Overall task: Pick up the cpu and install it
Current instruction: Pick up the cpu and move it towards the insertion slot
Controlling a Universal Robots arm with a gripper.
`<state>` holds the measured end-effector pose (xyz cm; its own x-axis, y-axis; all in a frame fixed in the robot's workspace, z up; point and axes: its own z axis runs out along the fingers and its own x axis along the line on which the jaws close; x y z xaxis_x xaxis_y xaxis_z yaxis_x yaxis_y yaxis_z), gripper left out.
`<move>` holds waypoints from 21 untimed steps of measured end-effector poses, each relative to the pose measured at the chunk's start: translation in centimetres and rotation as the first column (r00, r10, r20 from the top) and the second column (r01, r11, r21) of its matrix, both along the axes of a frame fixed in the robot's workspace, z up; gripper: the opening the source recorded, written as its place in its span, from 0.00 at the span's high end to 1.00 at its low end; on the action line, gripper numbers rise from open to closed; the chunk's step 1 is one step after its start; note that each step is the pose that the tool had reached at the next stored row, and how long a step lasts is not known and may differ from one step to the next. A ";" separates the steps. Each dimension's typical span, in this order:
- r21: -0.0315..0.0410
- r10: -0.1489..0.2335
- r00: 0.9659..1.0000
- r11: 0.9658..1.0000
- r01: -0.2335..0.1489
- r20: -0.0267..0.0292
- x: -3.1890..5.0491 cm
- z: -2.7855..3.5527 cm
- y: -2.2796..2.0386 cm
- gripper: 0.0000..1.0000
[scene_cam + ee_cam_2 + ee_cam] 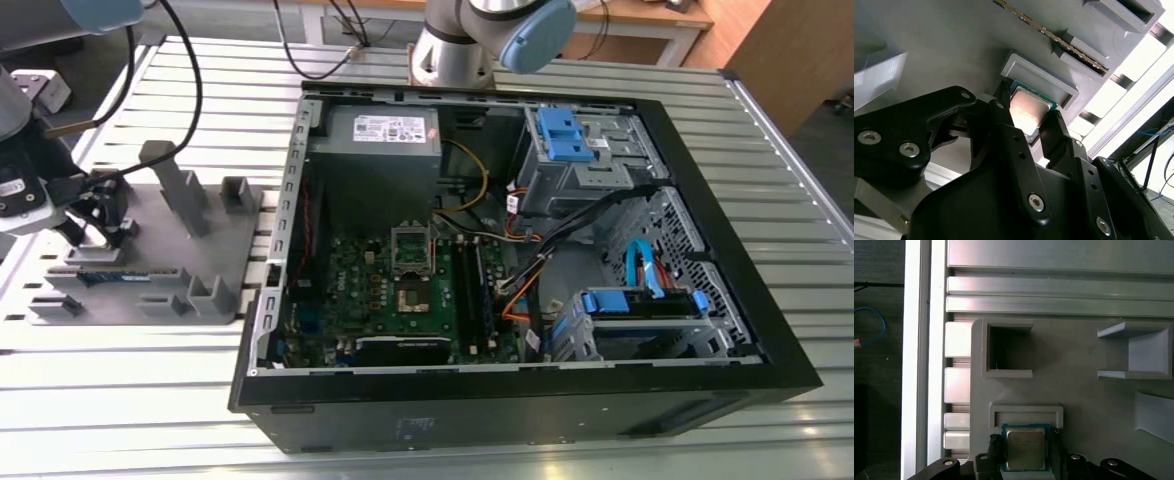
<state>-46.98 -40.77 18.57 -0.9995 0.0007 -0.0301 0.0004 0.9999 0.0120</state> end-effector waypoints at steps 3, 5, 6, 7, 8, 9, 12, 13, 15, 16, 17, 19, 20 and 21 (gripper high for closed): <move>0.000 0.000 1.000 1.000 0.000 0.000 0.00 0.02 0.00 0.46; 0.000 0.000 1.000 1.000 0.000 0.000 0.00 0.04 0.00 0.46; 0.000 0.000 1.000 1.000 0.000 0.000 0.00 0.05 0.00 0.46; 0.000 0.000 1.000 1.000 0.000 0.000 0.00 0.05 0.00 0.46; 0.000 0.000 1.000 1.000 0.000 0.000 0.00 0.06 0.00 0.46; 0.000 0.000 1.000 1.000 0.000 0.000 0.00 0.05 0.00 0.46; 0.000 0.000 1.000 1.000 0.000 0.000 -0.01 -0.02 0.00 0.46; 0.000 0.000 1.000 1.000 0.000 0.000 0.00 -0.02 0.00 0.46; 0.000 0.000 1.000 1.000 0.000 0.000 0.00 -0.04 0.00 0.46; 0.000 0.000 1.000 1.000 0.000 0.000 0.00 -0.04 0.00 0.46; 0.000 0.000 1.000 1.000 0.000 0.000 0.00 -0.05 0.00 0.46; 0.000 0.000 1.000 1.000 0.000 0.000 0.00 -0.05 0.00 0.46; 0.000 0.000 1.000 1.000 0.000 0.000 0.00 -0.07 0.00 0.46; 0.000 0.000 1.000 1.000 0.000 0.000 0.00 -0.07 0.00 0.46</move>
